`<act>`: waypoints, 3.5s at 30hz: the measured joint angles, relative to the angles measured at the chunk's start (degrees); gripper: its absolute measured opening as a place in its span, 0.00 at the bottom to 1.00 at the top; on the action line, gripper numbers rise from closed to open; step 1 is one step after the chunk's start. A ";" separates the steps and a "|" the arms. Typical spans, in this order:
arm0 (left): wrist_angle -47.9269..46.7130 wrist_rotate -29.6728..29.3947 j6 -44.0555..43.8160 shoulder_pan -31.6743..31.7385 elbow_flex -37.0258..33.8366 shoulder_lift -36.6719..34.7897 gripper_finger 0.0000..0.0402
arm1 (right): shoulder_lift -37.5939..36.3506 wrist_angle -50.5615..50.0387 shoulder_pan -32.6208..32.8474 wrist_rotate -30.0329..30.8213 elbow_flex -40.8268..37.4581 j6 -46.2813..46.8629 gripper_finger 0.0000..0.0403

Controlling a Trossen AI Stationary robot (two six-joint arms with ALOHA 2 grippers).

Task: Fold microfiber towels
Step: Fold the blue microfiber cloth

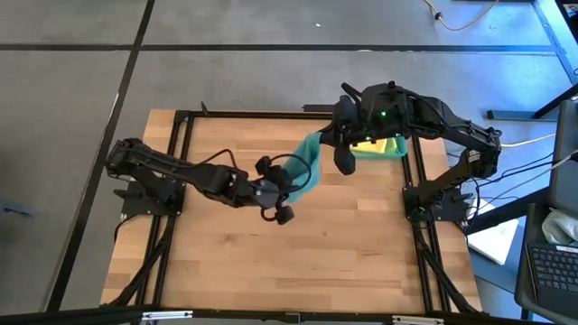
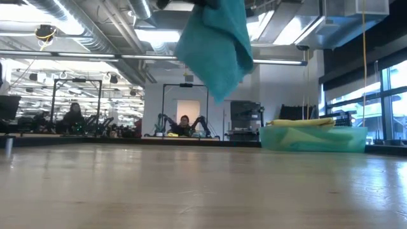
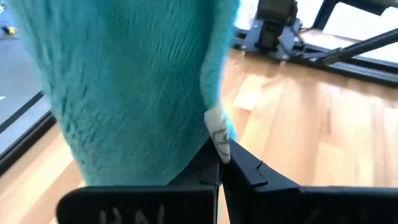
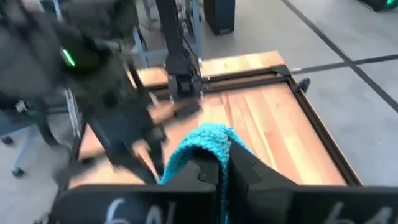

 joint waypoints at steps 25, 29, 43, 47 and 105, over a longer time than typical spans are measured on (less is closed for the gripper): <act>-52.47 -8.20 -10.93 -3.97 14.54 -12.16 0.00 | 0.40 -20.18 -0.59 -2.95 -0.03 -22.45 0.01; -52.69 -8.54 -10.85 -4.02 14.54 -13.16 0.00 | 1.07 -21.36 -1.00 -5.58 -0.07 -22.43 0.01; -53.92 -9.12 -11.36 -3.97 14.52 -13.86 0.00 | 6.96 -23.56 -1.18 -6.22 -0.07 -22.36 0.03; -54.23 -9.14 -11.64 -4.33 14.49 -14.05 0.00 | 7.97 -23.76 -1.30 -6.22 -0.07 -23.13 0.02; -3.68 19.49 -46.44 -19.50 -32.79 -13.73 0.00 | 10.26 15.95 13.60 -24.66 -44.26 -4.11 0.01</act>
